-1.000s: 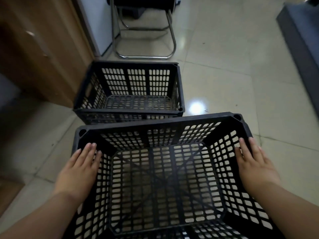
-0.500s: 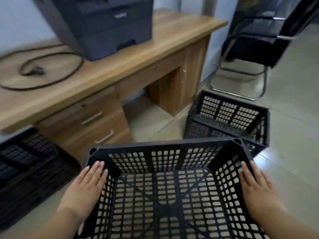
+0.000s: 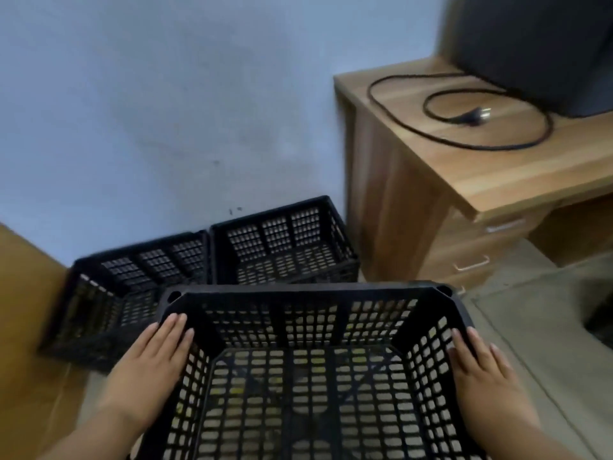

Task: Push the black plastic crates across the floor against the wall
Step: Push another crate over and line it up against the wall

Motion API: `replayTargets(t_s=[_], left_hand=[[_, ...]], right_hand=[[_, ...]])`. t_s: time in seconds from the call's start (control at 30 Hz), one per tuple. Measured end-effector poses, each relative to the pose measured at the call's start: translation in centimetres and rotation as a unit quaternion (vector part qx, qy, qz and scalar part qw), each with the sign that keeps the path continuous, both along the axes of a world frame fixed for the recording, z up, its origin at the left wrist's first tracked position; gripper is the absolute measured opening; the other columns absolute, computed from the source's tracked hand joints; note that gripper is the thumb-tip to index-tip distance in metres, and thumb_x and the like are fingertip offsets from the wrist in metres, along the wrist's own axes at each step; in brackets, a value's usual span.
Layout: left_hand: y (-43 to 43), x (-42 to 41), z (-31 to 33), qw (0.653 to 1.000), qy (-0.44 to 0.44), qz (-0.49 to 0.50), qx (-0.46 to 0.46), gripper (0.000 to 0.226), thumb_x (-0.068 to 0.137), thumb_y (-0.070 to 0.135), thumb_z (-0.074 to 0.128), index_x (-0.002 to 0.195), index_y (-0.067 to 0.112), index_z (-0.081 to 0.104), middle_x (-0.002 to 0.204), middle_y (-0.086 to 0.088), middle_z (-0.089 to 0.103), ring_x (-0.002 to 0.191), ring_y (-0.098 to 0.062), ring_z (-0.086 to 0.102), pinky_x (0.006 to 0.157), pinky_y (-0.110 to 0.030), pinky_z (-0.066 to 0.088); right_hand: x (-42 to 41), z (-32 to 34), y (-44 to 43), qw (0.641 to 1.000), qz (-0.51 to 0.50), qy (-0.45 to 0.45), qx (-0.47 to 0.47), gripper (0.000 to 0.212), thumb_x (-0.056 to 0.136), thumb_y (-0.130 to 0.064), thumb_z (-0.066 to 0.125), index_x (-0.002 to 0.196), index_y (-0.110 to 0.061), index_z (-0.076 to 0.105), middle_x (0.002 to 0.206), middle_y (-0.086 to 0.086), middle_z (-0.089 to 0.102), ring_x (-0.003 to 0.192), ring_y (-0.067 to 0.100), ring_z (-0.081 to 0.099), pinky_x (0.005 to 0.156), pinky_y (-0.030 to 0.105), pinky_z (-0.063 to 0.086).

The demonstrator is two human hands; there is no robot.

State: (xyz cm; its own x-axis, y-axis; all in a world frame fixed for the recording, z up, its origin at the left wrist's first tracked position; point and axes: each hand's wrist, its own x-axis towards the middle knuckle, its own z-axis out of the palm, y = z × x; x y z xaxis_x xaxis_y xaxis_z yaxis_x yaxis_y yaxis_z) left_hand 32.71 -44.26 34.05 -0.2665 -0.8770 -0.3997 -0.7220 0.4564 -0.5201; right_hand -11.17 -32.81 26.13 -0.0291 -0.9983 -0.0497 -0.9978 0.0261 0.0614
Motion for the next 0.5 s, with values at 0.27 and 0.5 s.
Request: replayTargets(t_s=[0.27,0.5], left_hand=[[-7.8,20.0,2.6,0.995,-0.016,0.086,-0.038,0.068,0.090,0.005,0.021,0.128,0.018,-0.034,0.135,-0.012,-0.040,0.129,-0.023,-0.034,0.073,-0.035,-0.047],[-18.0,31.2,1.7,0.981,-0.061,0.157,-0.099,0.073,0.093,0.010,0.027,0.132,0.014,-0.034,0.138,-0.014,-0.039,0.130,-0.026,-0.036,0.082,-0.039,-0.044]], right_hand=[[19.8,4.0,-15.6,0.984,0.138,0.103,0.044,0.054,0.093,-0.014,0.020,0.146,-0.005,0.017,0.156,0.009,-0.012,0.139,0.020,-0.029,0.082,0.035,-0.045],[30.8,4.9,-28.8,0.978,0.084,0.115,0.154,0.054,0.097,-0.020,0.015,0.148,-0.010,0.000,0.143,0.003,-0.035,0.140,0.029,-0.028,0.072,0.037,-0.047]])
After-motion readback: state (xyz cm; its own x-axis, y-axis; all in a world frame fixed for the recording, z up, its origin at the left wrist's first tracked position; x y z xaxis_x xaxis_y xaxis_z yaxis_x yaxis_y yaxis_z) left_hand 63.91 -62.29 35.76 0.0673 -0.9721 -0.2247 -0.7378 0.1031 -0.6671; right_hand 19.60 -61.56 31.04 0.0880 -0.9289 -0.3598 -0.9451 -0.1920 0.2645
